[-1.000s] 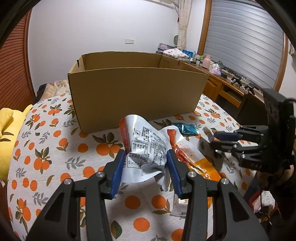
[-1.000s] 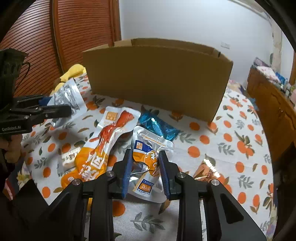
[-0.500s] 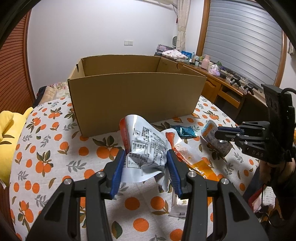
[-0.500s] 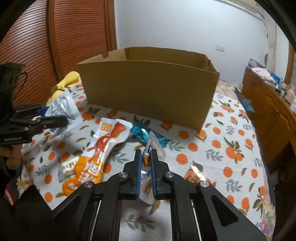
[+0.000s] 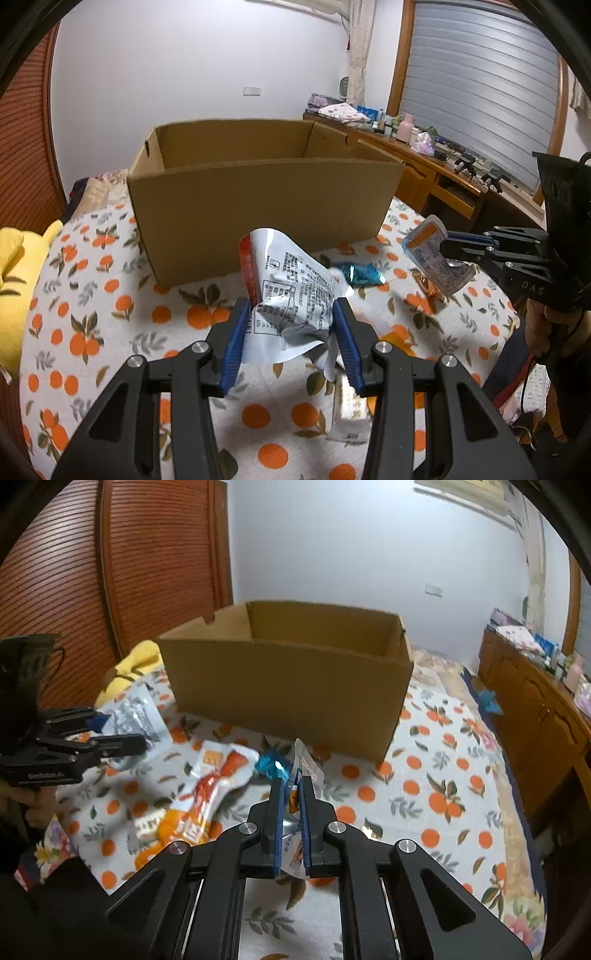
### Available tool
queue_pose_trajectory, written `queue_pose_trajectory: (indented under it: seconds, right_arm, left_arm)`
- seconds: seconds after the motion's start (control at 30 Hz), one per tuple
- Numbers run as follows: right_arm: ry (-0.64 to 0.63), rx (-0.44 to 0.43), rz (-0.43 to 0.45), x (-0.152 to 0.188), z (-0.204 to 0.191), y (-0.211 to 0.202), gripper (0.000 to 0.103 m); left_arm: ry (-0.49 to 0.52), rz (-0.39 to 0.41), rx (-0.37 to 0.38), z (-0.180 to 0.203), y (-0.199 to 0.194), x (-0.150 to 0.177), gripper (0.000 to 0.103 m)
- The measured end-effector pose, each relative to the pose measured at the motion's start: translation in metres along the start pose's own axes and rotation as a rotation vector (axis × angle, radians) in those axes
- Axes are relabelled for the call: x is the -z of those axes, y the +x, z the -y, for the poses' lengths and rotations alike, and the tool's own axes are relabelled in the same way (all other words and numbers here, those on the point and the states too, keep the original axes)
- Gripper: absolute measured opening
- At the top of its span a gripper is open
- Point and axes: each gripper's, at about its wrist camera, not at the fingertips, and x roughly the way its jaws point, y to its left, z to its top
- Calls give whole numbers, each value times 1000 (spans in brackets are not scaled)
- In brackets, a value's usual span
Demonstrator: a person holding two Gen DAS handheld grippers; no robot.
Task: Organize snacks
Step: 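Lift both packets and carry them over the open box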
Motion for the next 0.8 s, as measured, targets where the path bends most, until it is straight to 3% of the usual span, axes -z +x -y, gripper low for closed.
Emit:
queue_pose_trajectory:
  seconds: [0.43,0.8]
  right_arm:
    - [-80,19,122,-67,4,-22,5]
    - [-115,-1,163,-117,2,-4,5]
  left_arm:
    - [69,109,-17,2,-11,-76,44]
    - [51,111,-45,-17,1,-116,44]
